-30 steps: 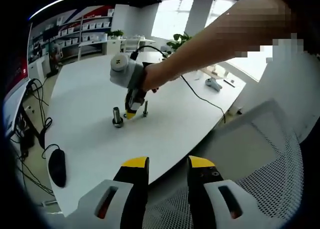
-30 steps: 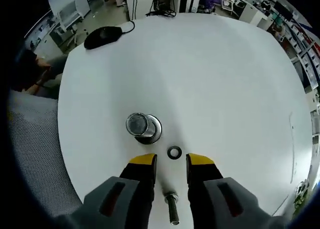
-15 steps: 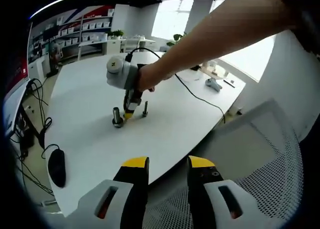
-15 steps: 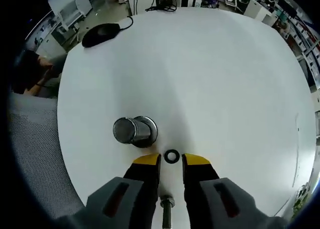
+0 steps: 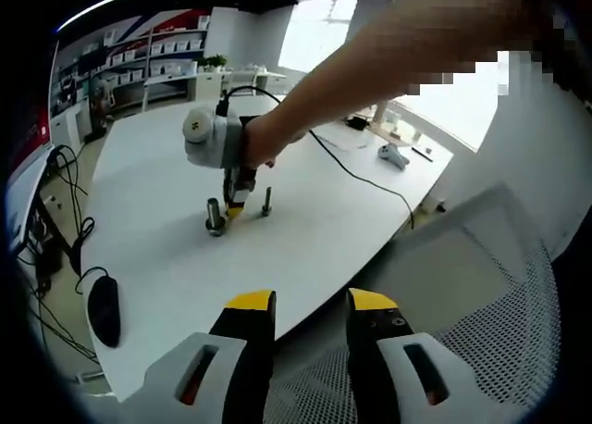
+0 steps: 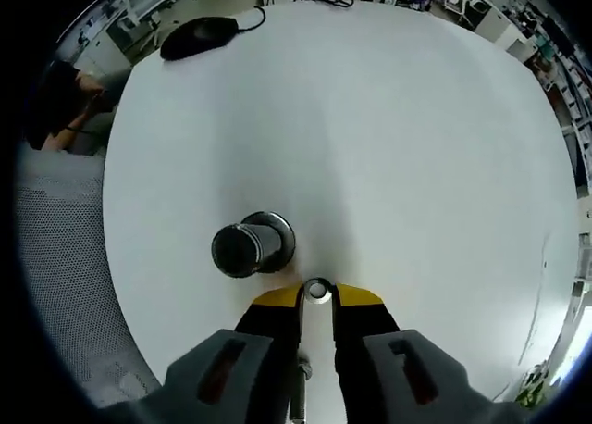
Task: Place the washer onto the threaded stud by aligning its center hole with the stud, sliding it down to the base, and recovering from edge contact or off-axis alignment until the washer reaches the visible bottom stop.
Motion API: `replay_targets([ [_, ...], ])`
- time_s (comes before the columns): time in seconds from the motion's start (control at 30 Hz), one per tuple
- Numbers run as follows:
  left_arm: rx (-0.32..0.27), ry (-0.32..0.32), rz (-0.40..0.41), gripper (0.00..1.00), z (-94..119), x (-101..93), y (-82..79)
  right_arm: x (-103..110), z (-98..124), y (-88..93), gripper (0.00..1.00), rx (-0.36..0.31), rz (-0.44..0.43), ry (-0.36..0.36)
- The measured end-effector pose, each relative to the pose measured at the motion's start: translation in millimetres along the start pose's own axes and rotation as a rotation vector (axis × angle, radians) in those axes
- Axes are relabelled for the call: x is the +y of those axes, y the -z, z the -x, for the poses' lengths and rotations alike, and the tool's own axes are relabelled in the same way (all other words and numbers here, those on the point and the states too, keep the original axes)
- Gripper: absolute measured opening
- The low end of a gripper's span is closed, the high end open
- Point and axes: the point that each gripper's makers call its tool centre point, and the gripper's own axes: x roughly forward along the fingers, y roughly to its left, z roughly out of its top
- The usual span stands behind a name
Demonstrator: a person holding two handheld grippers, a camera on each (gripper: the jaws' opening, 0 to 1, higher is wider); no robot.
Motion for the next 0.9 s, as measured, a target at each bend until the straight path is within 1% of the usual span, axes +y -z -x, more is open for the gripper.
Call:
replay_targets([
  [0.07, 0.002, 0.000, 0.000, 0.28, -0.4, 0.1, 0.9, 4.0, 2.9, 0.4, 0.14, -0.008, -0.014, 0.011],
  [0.17, 0.001, -0.003, 0.002, 0.28, -0.2, 1.0, 1.4, 1.6, 5.6, -5.1, 0.14, -0.026, -0.004, 0.028],
  [0.23, 0.001, -0.005, 0.002, 0.28, -0.4, 1.5, 1.5, -1.4, -0.7, -0.1, 0.14, -0.039, -0.008, 0.040],
  [0.33, 0.002, -0.006, 0.000, 0.28, 0.3, 1.3, 1.3, 1.9, -0.2, 2.5, 0.13, -0.047, -0.021, 0.043],
  [0.4, 0.001, -0.007, 0.000, 0.28, 0.1, 1.7, 1.4, 2.3, 1.1, 6.6, 0.13, -0.040, -0.030, 0.049],
  [0.5, -0.002, -0.009, 0.001, 0.28, 0.7, 1.6, 0.6, -0.4, 10.9, 4.1, 0.13, -0.084, -0.060, 0.063],
  [0.53, -0.004, -0.009, 0.002, 0.28, 1.2, 1.6, 0.1, -6.9, 10.3, 4.3, 0.13, -0.091, -0.069, 0.065],
  [0.63, -0.009, -0.010, 0.003, 0.28, 0.7, 1.7, -1.4, -14.1, 21.7, 9.0, 0.13, -0.107, -0.090, 0.080],
  [0.7, -0.008, -0.010, 0.000, 0.28, 0.7, 1.4, -1.4, -12.8, 30.7, 11.4, 0.13, -0.116, -0.113, 0.083],
  [0.73, -0.007, -0.010, 0.000, 0.28, 0.6, 1.4, -1.4, -13.1, 41.2, 14.6, 0.13, -0.122, -0.120, 0.091],
  [0.77, -0.008, -0.009, 0.002, 0.28, 0.9, 1.8, -1.0, -14.4, 45.6, 16.6, 0.13, -0.124, -0.125, 0.094],
  [0.8, -0.008, -0.009, 0.002, 0.28, 1.0, 1.8, -1.0, -15.4, 52.6, 15.1, 0.13, -0.131, -0.124, 0.097],
  [0.9, -0.007, -0.006, 0.000, 0.28, 0.4, 0.5, -1.5, -22.9, 63.5, 20.5, 0.13, -0.147, -0.124, 0.113],
])
